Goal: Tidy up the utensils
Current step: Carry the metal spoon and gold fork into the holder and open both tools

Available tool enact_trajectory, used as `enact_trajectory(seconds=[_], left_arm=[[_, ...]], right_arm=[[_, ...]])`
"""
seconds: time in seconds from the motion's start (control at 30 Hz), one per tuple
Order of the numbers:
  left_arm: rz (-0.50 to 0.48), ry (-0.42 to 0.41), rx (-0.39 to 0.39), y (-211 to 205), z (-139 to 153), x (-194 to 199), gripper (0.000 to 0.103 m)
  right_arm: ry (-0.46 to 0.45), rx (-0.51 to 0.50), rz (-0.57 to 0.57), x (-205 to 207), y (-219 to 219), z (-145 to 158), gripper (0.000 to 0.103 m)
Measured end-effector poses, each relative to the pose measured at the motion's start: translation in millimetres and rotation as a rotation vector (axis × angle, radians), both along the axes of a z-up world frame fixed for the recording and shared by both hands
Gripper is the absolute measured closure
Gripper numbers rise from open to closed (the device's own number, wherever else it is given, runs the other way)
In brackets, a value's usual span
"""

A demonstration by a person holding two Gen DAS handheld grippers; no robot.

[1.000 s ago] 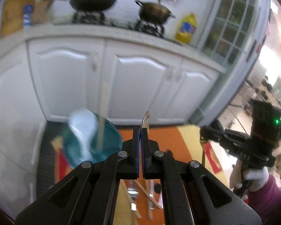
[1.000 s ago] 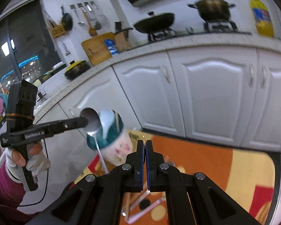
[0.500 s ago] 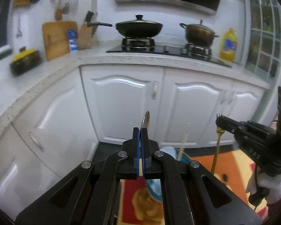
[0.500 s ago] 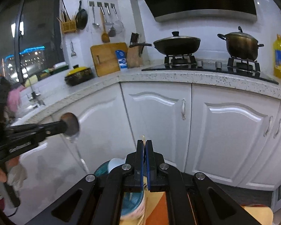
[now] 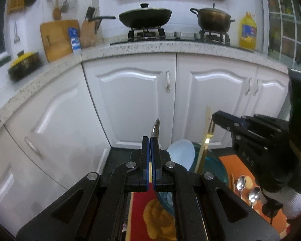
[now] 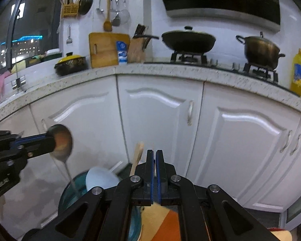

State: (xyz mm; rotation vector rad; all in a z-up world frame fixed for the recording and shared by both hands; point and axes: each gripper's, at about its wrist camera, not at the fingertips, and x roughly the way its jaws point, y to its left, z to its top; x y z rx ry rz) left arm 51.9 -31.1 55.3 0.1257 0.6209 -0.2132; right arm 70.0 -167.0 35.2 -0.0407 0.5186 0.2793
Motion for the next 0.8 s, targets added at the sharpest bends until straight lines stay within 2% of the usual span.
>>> enact_trajectory(seconds=[0.27,0.4,0.47,0.53,0.6,0.63,0.7,0.8], left_arm=[[0.009,0.043,-0.039,-4,-10,0,0.102],[0.013,0.066,-0.072,-2,-11,-1,0.101],[0.011,0.085,-0.084,-2,-11,-1,0.096],[0.013,0.100,-0.092,-1,-12,-4,0.085],[0.014,0.103,-0.101,0,-12,-7,0.068],[0.015,0.105,-0.108,1,-12,-10,0.067],[0.015,0.113,-0.113,1,-12,-13,0.067],[0.012,0.116,-0.112,-3,-11,-22,0.067]], right_arm=[[0.151,0.138,0.109,-9,-12,-17,0.101],[0.197,0.143,0.135,-13,-12,-21,0.101],[0.211,0.146,0.133,-15,-14,-21,0.098],[0.218,0.153,0.123,-18,-18,-20,0.095],[0.222,0.167,0.116,-23,-23,-18,0.094],[0.224,0.172,0.110,-26,-25,-17,0.093],[0.224,0.174,0.100,-31,-30,-16,0.079],[0.222,0.171,0.087,-43,-35,-15,0.077]])
